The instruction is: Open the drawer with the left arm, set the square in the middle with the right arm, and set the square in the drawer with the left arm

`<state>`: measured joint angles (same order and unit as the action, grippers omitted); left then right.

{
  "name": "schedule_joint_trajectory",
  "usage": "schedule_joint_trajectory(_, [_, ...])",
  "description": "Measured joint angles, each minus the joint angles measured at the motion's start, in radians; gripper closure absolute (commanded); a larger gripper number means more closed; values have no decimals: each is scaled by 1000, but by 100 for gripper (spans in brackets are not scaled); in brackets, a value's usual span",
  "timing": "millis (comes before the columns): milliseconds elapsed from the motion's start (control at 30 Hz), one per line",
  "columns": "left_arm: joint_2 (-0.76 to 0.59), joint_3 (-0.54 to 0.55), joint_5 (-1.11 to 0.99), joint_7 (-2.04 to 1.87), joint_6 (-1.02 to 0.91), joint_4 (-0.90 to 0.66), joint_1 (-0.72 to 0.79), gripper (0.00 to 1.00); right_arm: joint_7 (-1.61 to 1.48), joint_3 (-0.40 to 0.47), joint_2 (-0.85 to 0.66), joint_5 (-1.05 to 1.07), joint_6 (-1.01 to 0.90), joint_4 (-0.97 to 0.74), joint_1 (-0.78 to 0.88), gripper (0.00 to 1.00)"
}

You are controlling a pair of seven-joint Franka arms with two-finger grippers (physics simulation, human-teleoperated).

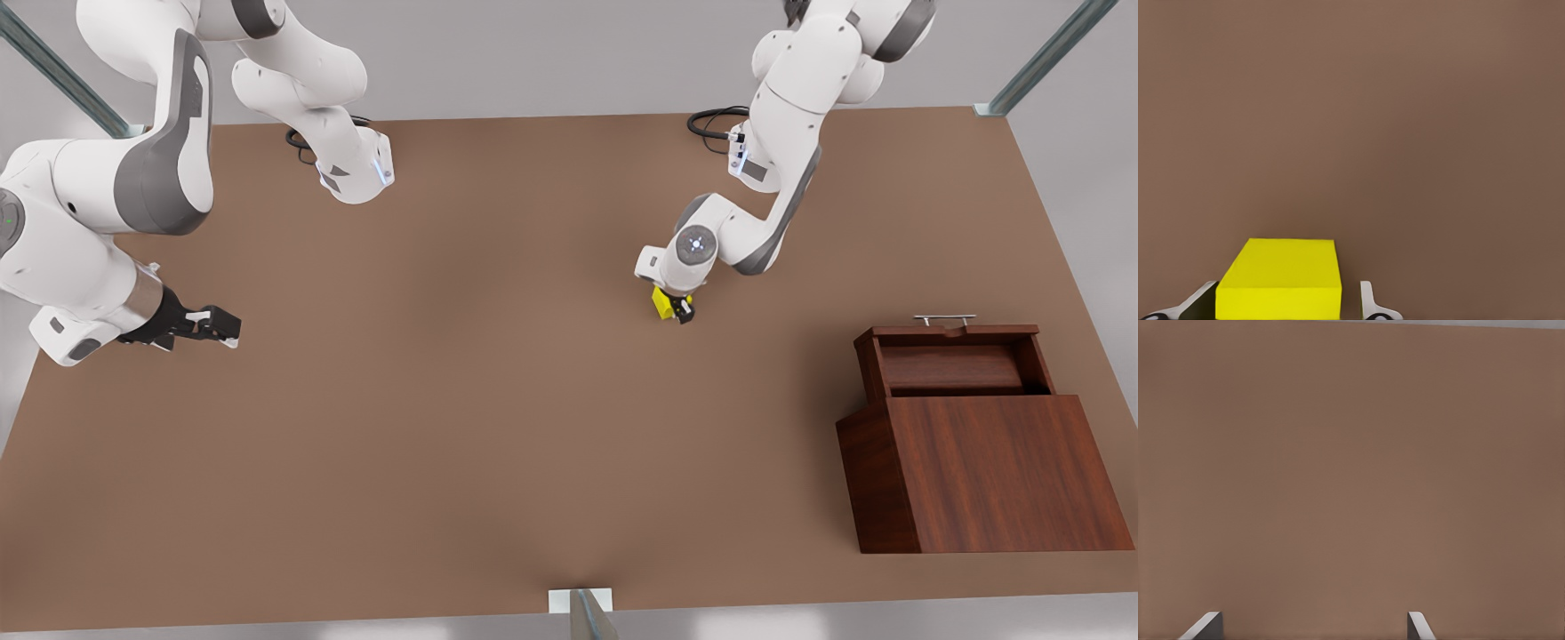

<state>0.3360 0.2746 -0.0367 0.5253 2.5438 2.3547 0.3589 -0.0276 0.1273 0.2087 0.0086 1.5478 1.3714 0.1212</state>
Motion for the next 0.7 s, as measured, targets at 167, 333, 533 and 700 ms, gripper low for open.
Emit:
schedule_joint_trajectory(167, [18, 0, -4, -7, 10, 0, 0, 27, 0, 0, 0, 1, 0, -3, 1, 0])
schedule_joint_trajectory(333, [18, -5, -6, -8, 10, -2, 0, 32, 0, -3, 0, 1, 11, -5, 1, 0])
schedule_joint_trajectory(533, [20, -9, -371, -65, 20, -5, 2, 31, 0, -2, 6, 1, 12, -6, 0, 0])
schedule_joint_trajectory(700, [14, -18, -241, -27, 1, -8, 0, 22, 0, -2, 8, 0, 12, -6, -3, 0])
